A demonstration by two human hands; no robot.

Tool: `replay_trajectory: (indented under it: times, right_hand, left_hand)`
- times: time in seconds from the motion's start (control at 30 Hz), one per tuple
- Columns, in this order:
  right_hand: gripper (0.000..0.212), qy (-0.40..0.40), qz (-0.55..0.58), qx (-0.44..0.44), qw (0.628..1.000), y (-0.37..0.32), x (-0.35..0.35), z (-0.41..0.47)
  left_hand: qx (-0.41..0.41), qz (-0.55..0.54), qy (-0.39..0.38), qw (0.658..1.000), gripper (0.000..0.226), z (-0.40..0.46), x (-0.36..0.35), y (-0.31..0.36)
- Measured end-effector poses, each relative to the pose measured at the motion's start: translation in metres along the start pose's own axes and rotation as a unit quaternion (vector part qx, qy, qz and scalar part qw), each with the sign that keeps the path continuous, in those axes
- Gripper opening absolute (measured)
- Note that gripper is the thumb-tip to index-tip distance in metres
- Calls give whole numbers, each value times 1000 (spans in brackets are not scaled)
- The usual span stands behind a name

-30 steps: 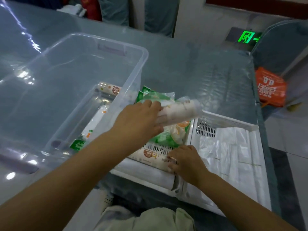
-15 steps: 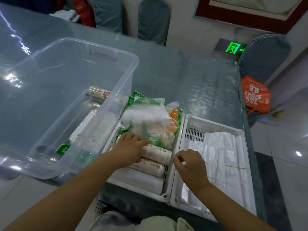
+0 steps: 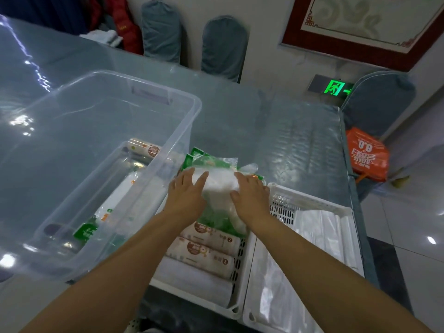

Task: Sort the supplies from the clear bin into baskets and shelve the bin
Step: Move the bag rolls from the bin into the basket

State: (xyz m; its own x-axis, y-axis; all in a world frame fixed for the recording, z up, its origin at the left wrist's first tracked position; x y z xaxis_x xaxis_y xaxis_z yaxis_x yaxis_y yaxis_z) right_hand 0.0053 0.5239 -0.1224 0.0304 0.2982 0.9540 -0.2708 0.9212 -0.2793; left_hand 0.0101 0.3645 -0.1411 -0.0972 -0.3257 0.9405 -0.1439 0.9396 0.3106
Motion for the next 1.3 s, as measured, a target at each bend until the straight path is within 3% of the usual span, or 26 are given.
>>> replay_trajectory:
  times: [0.13, 0.3, 0.5, 0.7, 0.87, 1.07, 1.2, 1.3]
  right_hand:
    - [39, 13, 13, 64, 998, -13, -9, -1]
    - [27, 52, 30, 101, 993, -17, -14, -23]
    - [24, 65, -19, 70, 995, -9, -12, -38]
    - [28, 56, -34, 34, 997, -5, -3, -33]
    - [22, 116, -5, 37, 993, -14, 31, -26]
    - [21, 207, 5, 70, 976, -44, 89, -16]
    - [15, 244, 9, 86, 966, -81, 114, -7]
    - [22, 219, 30, 91, 971, -114, 114, 5]
  left_hand:
    - [34, -26, -49, 998, 69, 15, -17, -8]
    - [-23, -62, -61, 996, 73, 3, -29, -6]
    - [-86, -14, -36, 996, 61, -8, -26, 3]
    - [-74, 51, -12, 996, 56, -12, -5, 5]
    - [-61, 57, 50, 995, 53, -28, 38, 23]
    - [-108, 21, 143, 984, 42, -43, 126, 53]
    - [-127, 20, 166, 978, 38, -39, 181, 33]
    - [-121, 14, 166, 979, 39, -28, 212, -5]
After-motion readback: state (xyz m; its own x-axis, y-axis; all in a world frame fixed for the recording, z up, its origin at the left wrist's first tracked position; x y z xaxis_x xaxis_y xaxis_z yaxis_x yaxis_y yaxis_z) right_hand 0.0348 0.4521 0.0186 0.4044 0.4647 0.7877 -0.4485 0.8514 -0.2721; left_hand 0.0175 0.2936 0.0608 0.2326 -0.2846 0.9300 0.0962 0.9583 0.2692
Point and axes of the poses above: each hand's wrist, its own z-axis towards the middle knuckle, its own x-axis out of the back of the hand, y = z × x, the point moved 7 cm from there along z, towards the middle knuckle, and after that the axes turned 13 degrees about x, right-handed, at the moved point
